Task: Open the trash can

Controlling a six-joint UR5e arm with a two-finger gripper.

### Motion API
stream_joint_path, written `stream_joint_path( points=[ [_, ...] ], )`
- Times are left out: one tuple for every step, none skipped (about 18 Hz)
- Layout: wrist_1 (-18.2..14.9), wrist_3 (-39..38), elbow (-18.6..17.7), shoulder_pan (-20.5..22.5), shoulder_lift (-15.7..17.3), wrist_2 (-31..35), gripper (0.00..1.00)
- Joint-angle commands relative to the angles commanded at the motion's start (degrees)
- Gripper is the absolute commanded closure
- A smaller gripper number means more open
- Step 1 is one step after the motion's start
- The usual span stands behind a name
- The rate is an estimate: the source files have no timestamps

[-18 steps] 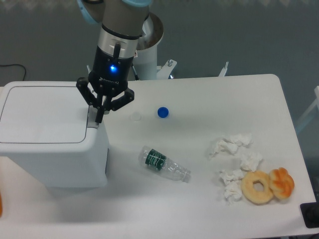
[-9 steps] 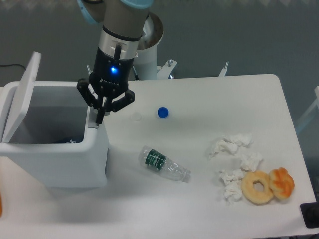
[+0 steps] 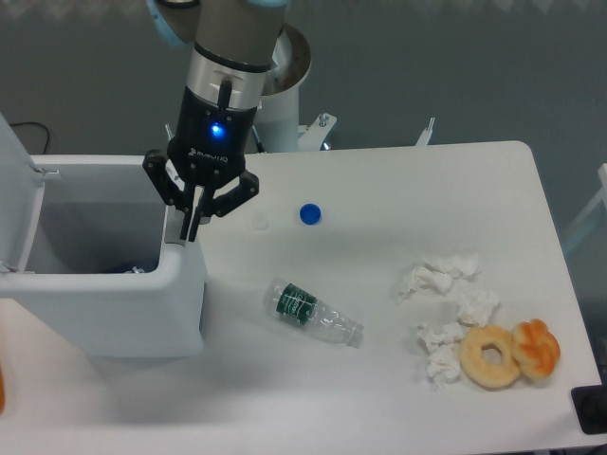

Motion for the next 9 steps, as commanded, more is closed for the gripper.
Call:
stream_joint_path(
  points=[
    [0.0,0.0,1.1,0.2,-0.6,-0.1,0.74],
    [0.0,0.0,1.9,0.4,-1.0,-0.1,0.73],
    [0.0,0.0,2.5,0.7,-1.1,-0.1,0.72],
    [0.0,0.2,2.6,1.5,-1.2,-0.1,0.69],
    [0.1,0.4,2.6,2.3,-1.2,-0.1,0.63],
    [0.1,0.5,2.6,3.0,-1.1,-0.1,0.52],
    [0.1,0.7,2.6,4.2,-1.2,0.0,0.38],
    [0.1,0.9,2.3,5.5,-1.2,0.2,0.11],
    [0.1,0.8,1.8,6.7,-1.4,0.3,0.00]
  ],
)
